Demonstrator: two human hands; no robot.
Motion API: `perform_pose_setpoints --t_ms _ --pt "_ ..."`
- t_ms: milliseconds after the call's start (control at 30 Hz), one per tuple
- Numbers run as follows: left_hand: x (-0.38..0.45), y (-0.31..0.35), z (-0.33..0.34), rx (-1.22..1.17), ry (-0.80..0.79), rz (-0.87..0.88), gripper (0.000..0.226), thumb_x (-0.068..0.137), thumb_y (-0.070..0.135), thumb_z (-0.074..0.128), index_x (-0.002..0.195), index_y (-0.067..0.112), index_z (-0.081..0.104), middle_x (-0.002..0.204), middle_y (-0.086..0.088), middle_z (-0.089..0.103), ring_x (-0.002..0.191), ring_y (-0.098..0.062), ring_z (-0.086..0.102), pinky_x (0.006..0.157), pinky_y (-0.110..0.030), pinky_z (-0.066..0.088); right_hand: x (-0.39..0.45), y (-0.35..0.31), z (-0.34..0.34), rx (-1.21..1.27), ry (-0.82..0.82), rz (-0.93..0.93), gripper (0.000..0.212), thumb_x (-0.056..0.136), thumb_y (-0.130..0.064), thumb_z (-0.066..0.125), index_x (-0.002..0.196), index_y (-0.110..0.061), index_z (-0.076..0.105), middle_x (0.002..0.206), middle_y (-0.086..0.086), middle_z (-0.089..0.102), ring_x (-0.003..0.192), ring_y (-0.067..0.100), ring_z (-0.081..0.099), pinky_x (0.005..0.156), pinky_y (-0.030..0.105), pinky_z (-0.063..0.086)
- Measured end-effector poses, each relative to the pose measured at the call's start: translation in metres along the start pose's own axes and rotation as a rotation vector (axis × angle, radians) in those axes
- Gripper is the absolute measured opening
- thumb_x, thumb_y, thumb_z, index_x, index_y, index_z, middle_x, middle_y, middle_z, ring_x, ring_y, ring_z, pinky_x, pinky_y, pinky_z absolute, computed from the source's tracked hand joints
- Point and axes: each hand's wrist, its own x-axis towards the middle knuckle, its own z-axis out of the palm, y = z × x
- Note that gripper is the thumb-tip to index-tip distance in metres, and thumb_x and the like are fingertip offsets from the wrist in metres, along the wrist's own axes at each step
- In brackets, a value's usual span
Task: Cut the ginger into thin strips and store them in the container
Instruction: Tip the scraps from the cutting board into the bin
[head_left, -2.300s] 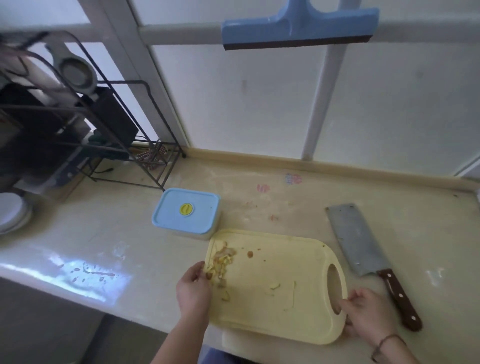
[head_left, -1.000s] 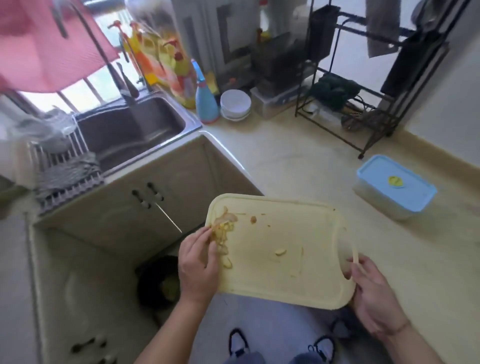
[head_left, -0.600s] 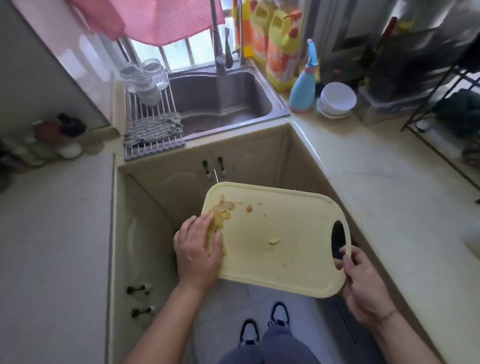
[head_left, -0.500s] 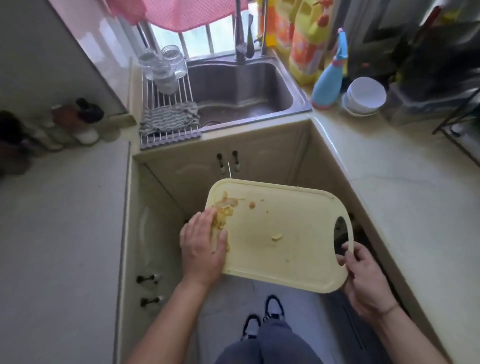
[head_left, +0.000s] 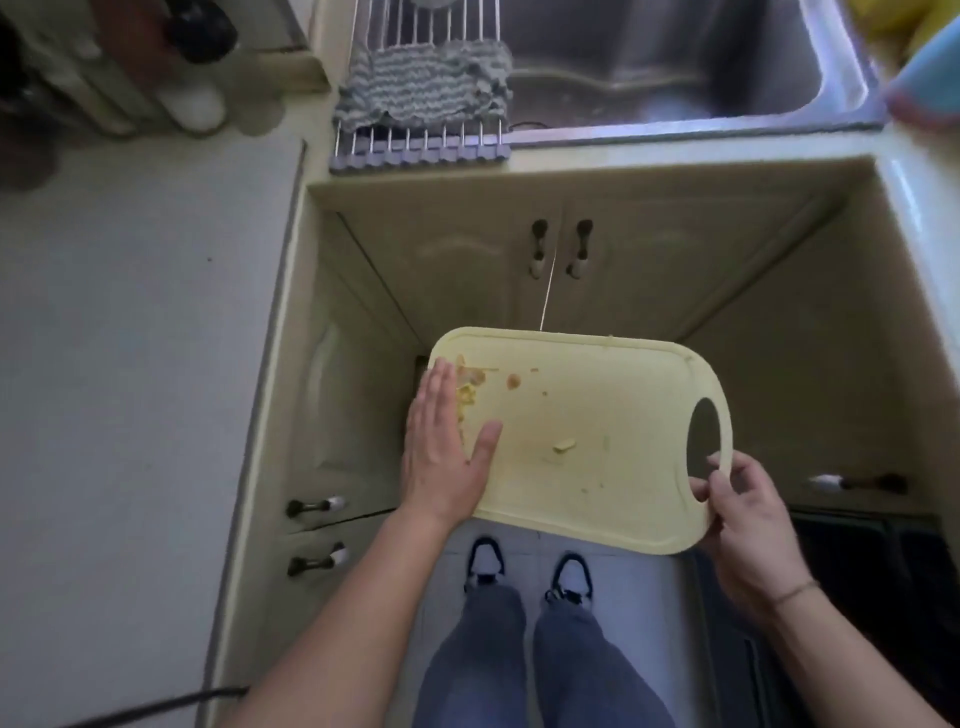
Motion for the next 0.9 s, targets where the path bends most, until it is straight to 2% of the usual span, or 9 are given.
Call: perform_pose_setpoints --t_ms 133,267,333,433,500,567,667,767,900 --pt "0.016 -0.024 0.037 0.052 -0.041 0.044 0.085 0.097 0.068 0.022 0.160 0.021 -0.013 0.167 0.007 -0.020 0.153 -0.009 -0.018 0.125 -0.036 -0.006 0.031 0.029 0.028 -0.045 -0.003 0.007 0.020 0.106 -0.010 0.040 0.099 -0.023 0.053 0.064 -0.001 0.072 0.055 0.006 0.067 0.046 0.022 0.054" --pt "0.029 -0.023 0.080 0.114 -0.178 0.294 0.082 0.099 0.060 0.024 0.154 0.023 -0.026 0.162 0.008 -0.033 0.152 -0.012 -0.024 0.123 -0.032 -0.014 0.061 0.053 0.050 -0.151 0.031 -0.048 0.021 0.105 -0.012 0.043 0.099 -0.030 0.053 0.071 -0.004 0.074 0.059 0.007 0.067 0.047 0.023 0.054" --pt "0.038 -0.019 0.107 0.099 -0.229 0.431 0.079 0.100 0.057 0.023 0.154 0.023 -0.024 0.162 0.007 -0.033 0.153 -0.014 -0.021 0.124 -0.037 -0.011 0.074 0.066 0.059 -0.191 0.040 -0.086 0.025 0.105 -0.014 0.043 0.098 -0.035 0.053 0.075 -0.008 0.075 0.061 0.006 0.068 0.051 0.025 0.057" --pt "0.057 -0.016 0.143 0.066 -0.275 0.534 0.076 0.101 0.055 0.021 0.156 0.019 -0.018 0.165 0.003 -0.023 0.154 -0.016 -0.017 0.126 -0.043 -0.004 0.090 0.084 0.072 -0.228 0.052 -0.157 0.040 0.105 -0.013 0.044 0.091 -0.049 0.056 0.082 -0.001 0.075 0.070 0.011 0.069 0.061 0.030 0.058" --pt "0.067 -0.018 0.159 0.041 -0.277 0.543 0.075 0.101 0.053 0.020 0.157 0.015 -0.011 0.167 -0.001 -0.016 0.155 -0.017 -0.014 0.126 -0.043 -0.002 0.097 0.095 0.078 -0.251 0.061 -0.192 0.044 0.105 -0.011 0.044 0.090 -0.050 0.057 0.083 -0.005 0.073 0.075 0.008 0.067 0.067 0.028 0.056" --pt "0.074 -0.025 0.171 0.019 -0.275 0.547 0.074 0.102 0.051 0.021 0.159 0.011 -0.003 0.169 -0.005 -0.009 0.155 -0.017 -0.011 0.126 -0.041 -0.002 0.101 0.104 0.081 -0.265 0.069 -0.218 0.037 0.105 -0.008 0.043 0.096 -0.042 0.055 0.079 -0.011 0.072 0.075 0.001 0.066 0.068 0.021 0.056" --pt "0.082 -0.042 0.185 -0.024 -0.275 0.557 0.075 0.102 0.053 0.019 0.159 0.006 0.003 0.169 -0.008 -0.004 0.156 -0.019 -0.009 0.126 -0.039 -0.002 0.106 0.114 0.085 -0.263 0.088 -0.228 0.033 0.104 -0.008 0.044 0.096 -0.039 0.054 0.082 -0.004 0.070 0.074 0.000 0.065 0.066 0.017 0.054" --pt "0.088 -0.062 0.194 -0.107 -0.269 0.499 0.076 0.102 0.056 0.012 0.159 0.007 0.001 0.168 -0.005 -0.008 0.156 -0.019 -0.009 0.127 -0.042 0.001 0.105 0.118 0.088 -0.257 0.103 -0.253 0.031 0.104 -0.007 0.044 0.097 -0.036 0.054 0.085 0.001 0.069 0.074 -0.002 0.066 0.066 0.015 0.054" --pt "0.099 -0.102 0.201 -0.127 -0.285 0.344 0.072 0.102 0.056 0.007 0.160 0.014 -0.006 0.168 -0.002 -0.011 0.155 -0.014 -0.010 0.127 -0.040 0.002 0.103 0.118 0.085 -0.272 0.120 -0.267 0.031 0.103 -0.006 0.045 0.096 -0.035 0.054 0.076 -0.008 0.074 0.072 -0.003 0.067 0.064 0.011 0.052"
